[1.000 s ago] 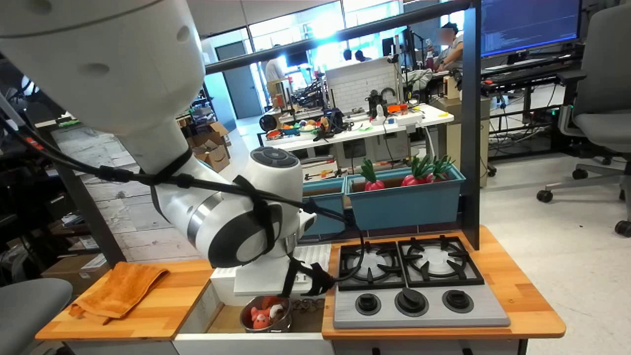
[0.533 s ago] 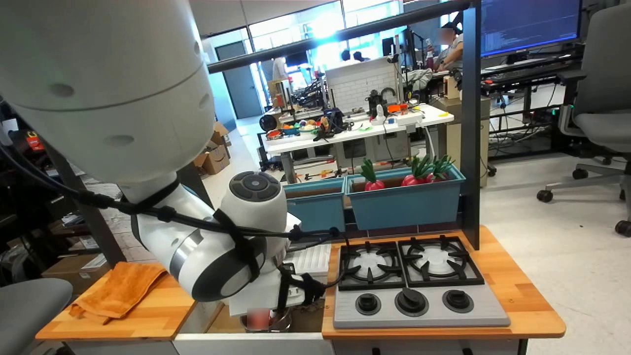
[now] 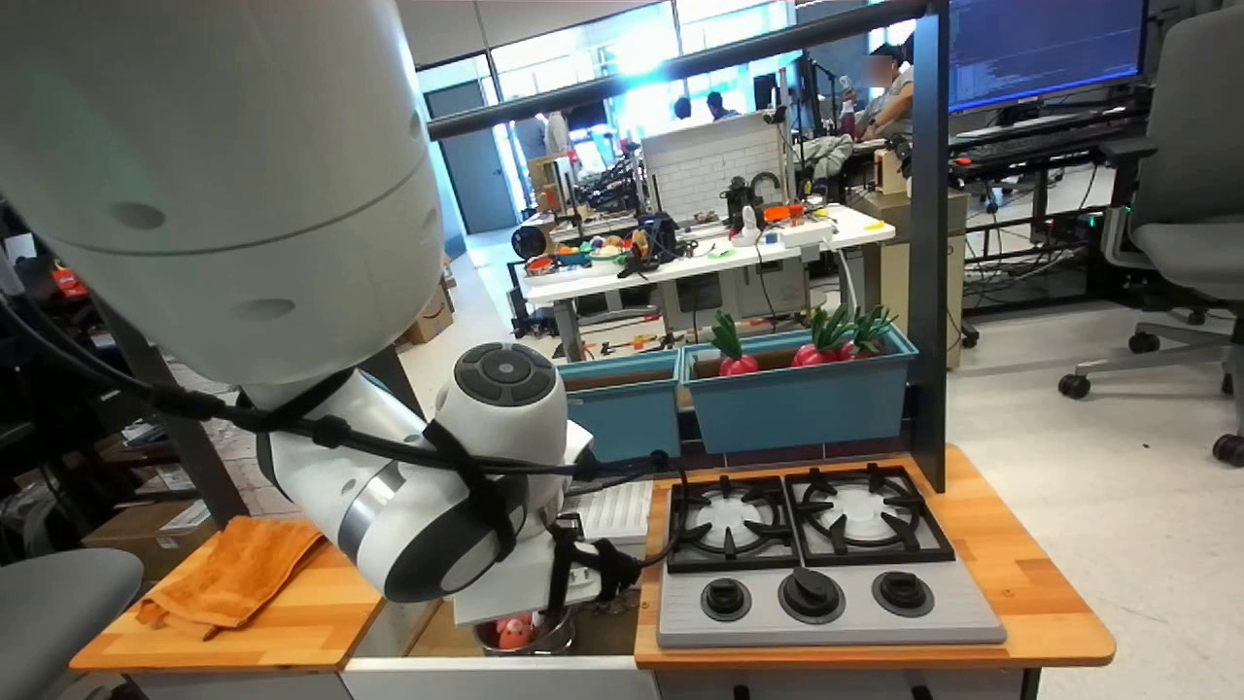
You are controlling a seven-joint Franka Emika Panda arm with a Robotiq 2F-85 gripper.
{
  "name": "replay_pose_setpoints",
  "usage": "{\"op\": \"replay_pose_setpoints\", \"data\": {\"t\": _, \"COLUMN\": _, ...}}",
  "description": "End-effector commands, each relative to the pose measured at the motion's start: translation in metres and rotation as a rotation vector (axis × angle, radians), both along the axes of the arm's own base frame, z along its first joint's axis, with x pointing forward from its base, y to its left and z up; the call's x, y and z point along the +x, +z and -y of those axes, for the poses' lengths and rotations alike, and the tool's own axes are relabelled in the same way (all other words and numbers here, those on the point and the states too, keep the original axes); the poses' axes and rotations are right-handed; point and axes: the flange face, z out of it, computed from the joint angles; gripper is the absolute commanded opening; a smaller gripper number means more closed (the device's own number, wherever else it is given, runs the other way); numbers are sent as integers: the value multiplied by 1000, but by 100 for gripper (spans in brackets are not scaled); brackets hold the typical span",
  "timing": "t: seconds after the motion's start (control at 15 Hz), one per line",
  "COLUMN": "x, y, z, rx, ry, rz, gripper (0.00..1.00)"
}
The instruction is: Put the toys inside the pot in the sink and then wipe the counter with the towel
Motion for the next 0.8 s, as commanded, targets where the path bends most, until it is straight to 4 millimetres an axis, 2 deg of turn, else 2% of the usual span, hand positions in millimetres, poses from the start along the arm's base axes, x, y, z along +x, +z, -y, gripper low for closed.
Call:
{"op": "replay_pose_setpoints", "data": {"t": 0.0, "x": 2, "y": 19, "z": 3, "rx": 17, "ry": -15, "rz": 33, "gripper": 63}}
{"op": "replay_pose_setpoints", "data": {"t": 0.27, "x": -4, "y": 43, "z": 18, "rx": -63, "ry": -69, "rz": 35, "gripper": 91}}
{"op": "replay_pose_setpoints", "data": {"t": 0.33, "x": 5, "y": 22, "z": 12, "rx": -17, "ry": -42, "rz": 34, "gripper": 74}}
{"op": "replay_pose_setpoints", "data": {"t": 0.53, "x": 1, "y": 35, "z": 20, "rx": -41, "ry": -62, "rz": 30, "gripper": 99}}
{"op": "replay_pose_setpoints", "data": {"t": 0.67, "x": -6, "y": 43, "z": 29, "rx": -91, "ry": -83, "rz": 6, "gripper": 100}}
{"op": "replay_pose_setpoints", "data": {"t": 0.73, "x": -9, "y": 53, "z": 37, "rx": -136, "ry": -113, "rz": -1, "gripper": 100}}
